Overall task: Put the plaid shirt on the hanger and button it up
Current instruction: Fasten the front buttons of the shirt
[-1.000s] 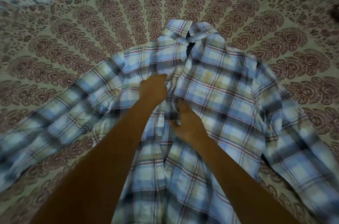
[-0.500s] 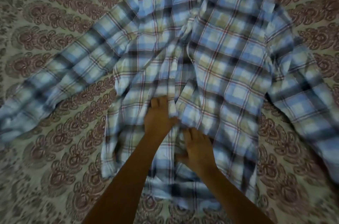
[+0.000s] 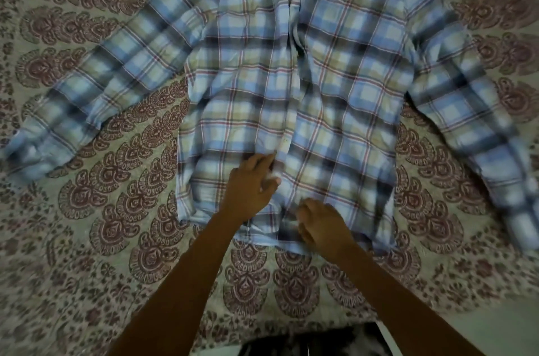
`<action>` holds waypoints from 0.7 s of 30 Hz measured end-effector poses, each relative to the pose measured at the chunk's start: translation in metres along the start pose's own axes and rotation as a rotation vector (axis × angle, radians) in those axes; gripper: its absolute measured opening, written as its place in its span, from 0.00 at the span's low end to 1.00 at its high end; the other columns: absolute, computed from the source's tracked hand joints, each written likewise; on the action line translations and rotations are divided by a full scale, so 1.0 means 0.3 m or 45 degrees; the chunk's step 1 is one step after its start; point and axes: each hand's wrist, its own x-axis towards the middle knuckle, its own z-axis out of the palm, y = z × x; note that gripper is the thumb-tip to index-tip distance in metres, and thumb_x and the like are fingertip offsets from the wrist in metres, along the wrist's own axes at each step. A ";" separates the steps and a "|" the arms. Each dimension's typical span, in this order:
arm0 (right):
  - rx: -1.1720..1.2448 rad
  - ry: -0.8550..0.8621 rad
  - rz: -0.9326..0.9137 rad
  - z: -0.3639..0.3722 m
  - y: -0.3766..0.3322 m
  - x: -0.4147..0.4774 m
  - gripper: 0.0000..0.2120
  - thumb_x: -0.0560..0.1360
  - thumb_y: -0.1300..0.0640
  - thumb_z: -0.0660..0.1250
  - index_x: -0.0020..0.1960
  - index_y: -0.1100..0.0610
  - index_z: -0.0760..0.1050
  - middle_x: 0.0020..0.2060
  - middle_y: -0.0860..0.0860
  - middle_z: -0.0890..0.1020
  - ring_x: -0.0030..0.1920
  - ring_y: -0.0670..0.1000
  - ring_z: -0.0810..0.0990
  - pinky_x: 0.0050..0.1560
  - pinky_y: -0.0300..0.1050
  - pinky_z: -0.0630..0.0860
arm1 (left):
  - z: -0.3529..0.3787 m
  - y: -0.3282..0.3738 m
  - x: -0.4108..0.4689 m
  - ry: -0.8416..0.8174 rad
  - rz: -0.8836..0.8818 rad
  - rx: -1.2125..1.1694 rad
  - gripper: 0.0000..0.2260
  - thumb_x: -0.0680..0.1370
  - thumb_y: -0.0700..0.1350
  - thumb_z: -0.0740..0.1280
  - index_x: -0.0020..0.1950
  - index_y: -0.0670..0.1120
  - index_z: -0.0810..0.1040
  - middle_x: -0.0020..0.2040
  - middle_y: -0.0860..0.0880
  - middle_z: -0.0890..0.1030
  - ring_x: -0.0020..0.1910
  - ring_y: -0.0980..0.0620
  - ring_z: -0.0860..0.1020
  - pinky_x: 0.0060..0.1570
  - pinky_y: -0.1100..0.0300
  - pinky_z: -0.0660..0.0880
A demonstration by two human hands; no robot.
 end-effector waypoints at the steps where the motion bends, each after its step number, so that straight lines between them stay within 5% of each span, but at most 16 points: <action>1: 0.062 0.031 0.110 0.014 -0.005 -0.021 0.24 0.53 0.56 0.77 0.46 0.54 0.72 0.40 0.53 0.79 0.35 0.53 0.79 0.30 0.41 0.73 | 0.014 -0.004 -0.042 0.085 0.061 0.012 0.29 0.74 0.60 0.55 0.72 0.49 0.63 0.69 0.45 0.69 0.62 0.41 0.73 0.57 0.45 0.73; 4: 0.167 0.044 0.334 0.025 -0.021 -0.032 0.21 0.58 0.59 0.78 0.48 0.58 0.76 0.42 0.56 0.79 0.36 0.57 0.80 0.27 0.44 0.73 | 0.075 -0.046 -0.177 0.134 0.216 0.150 0.29 0.74 0.57 0.59 0.73 0.52 0.58 0.71 0.44 0.67 0.65 0.43 0.69 0.59 0.48 0.69; 8: 0.002 0.038 0.263 0.011 -0.042 -0.014 0.25 0.47 0.62 0.80 0.42 0.56 0.77 0.33 0.54 0.78 0.28 0.54 0.78 0.18 0.38 0.65 | 0.151 -0.108 -0.270 -0.024 0.272 0.414 0.28 0.73 0.61 0.60 0.71 0.54 0.62 0.69 0.45 0.68 0.63 0.42 0.71 0.57 0.47 0.71; 10: -0.019 0.072 0.221 0.002 -0.041 -0.016 0.24 0.45 0.63 0.80 0.39 0.55 0.76 0.31 0.53 0.77 0.27 0.54 0.77 0.19 0.38 0.64 | 0.160 -0.107 -0.261 0.035 0.238 0.422 0.22 0.74 0.55 0.62 0.67 0.53 0.68 0.65 0.46 0.72 0.60 0.43 0.73 0.54 0.49 0.72; 14: -0.074 0.181 0.082 0.004 -0.038 -0.058 0.19 0.53 0.64 0.77 0.41 0.56 0.75 0.36 0.55 0.77 0.32 0.56 0.77 0.28 0.41 0.69 | 0.109 -0.083 -0.203 0.100 0.141 0.068 0.15 0.70 0.41 0.66 0.56 0.47 0.80 0.55 0.44 0.80 0.51 0.41 0.78 0.50 0.49 0.76; 18: -0.123 0.247 0.001 -0.019 -0.027 -0.141 0.21 0.59 0.60 0.71 0.51 0.58 0.76 0.52 0.57 0.80 0.48 0.58 0.79 0.45 0.48 0.76 | 0.004 -0.059 -0.235 0.053 0.100 -0.221 0.15 0.75 0.51 0.60 0.51 0.44 0.82 0.50 0.43 0.83 0.49 0.43 0.80 0.50 0.50 0.77; 21: -0.129 0.182 -0.012 -0.040 -0.017 -0.226 0.22 0.64 0.55 0.59 0.57 0.59 0.75 0.53 0.56 0.81 0.53 0.58 0.79 0.50 0.51 0.76 | -0.051 -0.098 -0.284 0.099 0.127 -0.037 0.20 0.74 0.54 0.59 0.51 0.41 0.82 0.51 0.40 0.83 0.52 0.42 0.80 0.54 0.49 0.75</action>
